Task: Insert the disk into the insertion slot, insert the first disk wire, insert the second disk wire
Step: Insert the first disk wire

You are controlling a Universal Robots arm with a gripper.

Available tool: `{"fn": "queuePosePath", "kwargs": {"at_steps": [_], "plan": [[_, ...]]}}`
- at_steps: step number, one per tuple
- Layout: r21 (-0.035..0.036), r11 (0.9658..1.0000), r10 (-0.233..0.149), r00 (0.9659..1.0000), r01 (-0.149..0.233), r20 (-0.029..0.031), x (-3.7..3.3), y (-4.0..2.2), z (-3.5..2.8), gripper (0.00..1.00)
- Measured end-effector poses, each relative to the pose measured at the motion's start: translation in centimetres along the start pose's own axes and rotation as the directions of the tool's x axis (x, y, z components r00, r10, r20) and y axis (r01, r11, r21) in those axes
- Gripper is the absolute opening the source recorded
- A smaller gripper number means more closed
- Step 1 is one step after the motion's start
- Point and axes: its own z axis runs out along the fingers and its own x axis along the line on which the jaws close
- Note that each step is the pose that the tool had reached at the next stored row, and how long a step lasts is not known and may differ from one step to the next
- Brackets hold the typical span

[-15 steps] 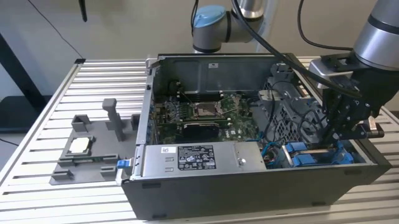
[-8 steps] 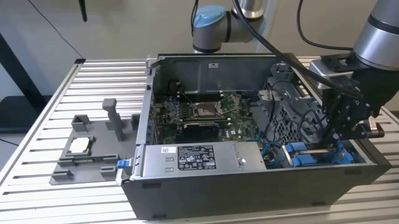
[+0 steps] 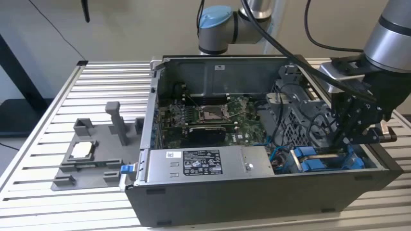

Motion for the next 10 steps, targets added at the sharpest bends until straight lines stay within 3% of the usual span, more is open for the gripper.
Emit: {"fn": "queuePosePath", "kwargs": {"at_steps": [10], "plan": [[0.0000,1.0000,-0.003,1.0000,0.003,-0.0002,0.00,0.04,0.57,0.19]]}}
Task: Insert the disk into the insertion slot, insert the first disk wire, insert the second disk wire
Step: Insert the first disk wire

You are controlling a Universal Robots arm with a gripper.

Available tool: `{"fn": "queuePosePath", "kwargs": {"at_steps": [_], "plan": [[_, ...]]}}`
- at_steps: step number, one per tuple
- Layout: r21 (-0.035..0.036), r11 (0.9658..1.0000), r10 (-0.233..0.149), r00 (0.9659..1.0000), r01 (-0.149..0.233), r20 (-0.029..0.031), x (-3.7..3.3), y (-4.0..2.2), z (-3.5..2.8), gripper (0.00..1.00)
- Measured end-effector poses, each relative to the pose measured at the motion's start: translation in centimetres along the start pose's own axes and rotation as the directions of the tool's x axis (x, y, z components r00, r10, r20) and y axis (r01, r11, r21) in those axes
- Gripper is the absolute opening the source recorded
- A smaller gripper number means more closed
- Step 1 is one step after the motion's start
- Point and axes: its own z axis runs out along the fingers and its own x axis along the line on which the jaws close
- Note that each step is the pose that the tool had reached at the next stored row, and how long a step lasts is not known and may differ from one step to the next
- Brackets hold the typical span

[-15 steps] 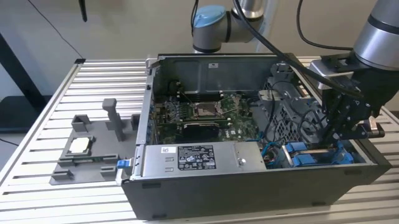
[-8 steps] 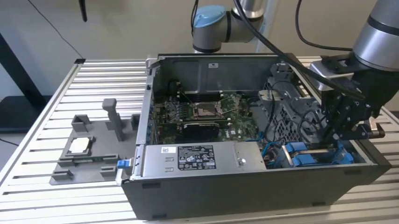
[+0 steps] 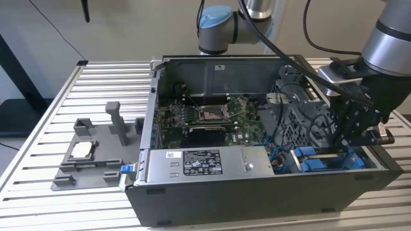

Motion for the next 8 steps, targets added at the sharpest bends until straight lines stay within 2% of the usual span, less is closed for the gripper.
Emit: {"fn": "queuePosePath", "kwargs": {"at_steps": [8], "plan": [[0.0000,1.0000,0.000,1.0000,0.000,0.0016,0.00,0.01,0.14,0.19]]}}
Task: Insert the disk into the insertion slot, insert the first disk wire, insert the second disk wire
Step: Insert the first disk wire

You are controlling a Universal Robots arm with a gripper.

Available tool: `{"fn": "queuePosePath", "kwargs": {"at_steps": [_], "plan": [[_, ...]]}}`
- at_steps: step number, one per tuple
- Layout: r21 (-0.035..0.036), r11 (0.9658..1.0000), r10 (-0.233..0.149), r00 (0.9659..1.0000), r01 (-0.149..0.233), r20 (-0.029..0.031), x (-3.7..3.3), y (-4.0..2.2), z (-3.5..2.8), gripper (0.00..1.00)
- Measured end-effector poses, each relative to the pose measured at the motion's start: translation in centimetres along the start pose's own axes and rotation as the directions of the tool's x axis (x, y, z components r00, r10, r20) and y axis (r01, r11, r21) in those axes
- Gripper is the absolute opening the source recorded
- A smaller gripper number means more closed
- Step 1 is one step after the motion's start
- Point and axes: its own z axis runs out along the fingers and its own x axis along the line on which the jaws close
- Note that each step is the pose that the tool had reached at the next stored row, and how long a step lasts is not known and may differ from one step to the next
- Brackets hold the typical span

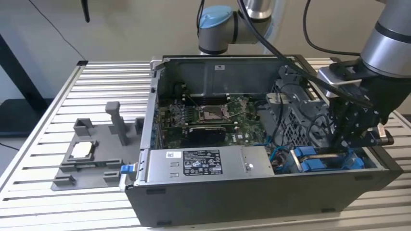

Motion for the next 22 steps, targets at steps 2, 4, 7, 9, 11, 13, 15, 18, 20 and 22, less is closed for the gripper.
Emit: {"fn": "queuePosePath", "kwargs": {"at_steps": [2,4,7,9,11,13,15,18,20,22], "plan": [[0.0000,1.0000,0.000,1.0000,0.000,-0.0004,0.00,0.00,-0.01,0.27],[0.0000,1.0000,0.000,1.0000,0.000,-0.0015,0.00,-0.01,-0.15,0.27],[0.0000,1.0000,0.000,1.0000,0.000,-0.0011,-0.01,-0.08,-0.96,0.27],[0.0000,1.0000,0.000,1.0000,0.000,-0.0012,-0.01,-0.12,-1.52,0.27],[0.0000,1.0000,0.000,1.0000,0.000,-0.0011,-0.02,-0.17,-2.15,0.27],[0.0000,1.0000,0.000,1.0000,0.000,-0.0012,-0.03,-0.21,-2.54,0.27],[0.0000,1.0000,0.000,1.0000,0.000,-0.0013,-0.03,-0.25,-3.06,0.27],[0.0000,1.0000,0.000,1.0000,0.000,-0.0014,-0.04,-0.32,-3.88,0.27],[0.0000,1.0000,0.002,1.0000,-0.002,-0.0014,-0.03,-0.36,-4.43,0.27],[0.0000,1.0000,0.003,1.0000,-0.003,-0.0015,-0.03,-0.40,-4.93,0.27]]}}
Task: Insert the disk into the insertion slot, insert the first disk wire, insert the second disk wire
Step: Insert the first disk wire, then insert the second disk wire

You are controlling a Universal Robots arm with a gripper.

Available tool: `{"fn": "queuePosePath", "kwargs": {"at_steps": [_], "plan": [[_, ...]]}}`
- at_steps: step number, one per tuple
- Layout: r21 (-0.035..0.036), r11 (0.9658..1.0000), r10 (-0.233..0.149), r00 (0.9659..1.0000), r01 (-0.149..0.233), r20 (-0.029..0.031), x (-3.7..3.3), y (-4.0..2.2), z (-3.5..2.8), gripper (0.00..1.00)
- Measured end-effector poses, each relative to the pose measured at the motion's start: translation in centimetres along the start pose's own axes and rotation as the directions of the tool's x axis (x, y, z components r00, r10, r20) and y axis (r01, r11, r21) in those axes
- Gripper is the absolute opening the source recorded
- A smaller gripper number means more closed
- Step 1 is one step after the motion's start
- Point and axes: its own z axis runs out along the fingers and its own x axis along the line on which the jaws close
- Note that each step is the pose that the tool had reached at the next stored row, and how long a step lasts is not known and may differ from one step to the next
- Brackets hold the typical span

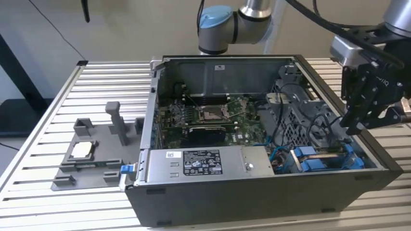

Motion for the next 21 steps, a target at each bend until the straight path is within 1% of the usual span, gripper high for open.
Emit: {"fn": "queuePosePath", "kwargs": {"at_steps": [3,7,8,9,13,15,17,18,21], "plan": [[0.0000,1.0000,0.001,1.0000,-0.001,0.0000,-0.01,-0.08,-1.04,0.27],[0.0000,1.0000,0.001,1.0000,-0.001,0.0000,-0.01,-0.09,-1.06,0.27],[-0.0002,1.0000,0.001,1.0000,-0.001,0.0000,-0.01,-0.19,-1.05,0.27],[-0.0023,1.0000,0.001,1.0000,-0.001,-0.0002,-0.02,-0.45,-1.03,0.27],[-0.0148,0.9999,-0.002,1.0000,0.002,-0.0003,-0.06,-1.63,-0.90,0.27],[-0.0178,0.9998,-0.003,1.0000,0.003,-0.0002,-0.08,-2.21,-0.82,0.27],[-0.0191,0.9998,-0.004,1.0000,0.004,-0.0001,-0.13,-2.76,-0.75,0.27],[-0.0192,0.9998,-0.005,1.0000,0.005,0.0000,-0.14,-2.93,-0.73,0.27],[-0.0192,0.9998,-0.005,1.0000,0.005,-0.0001,-0.15,-2.93,-0.73,0.27]]}}
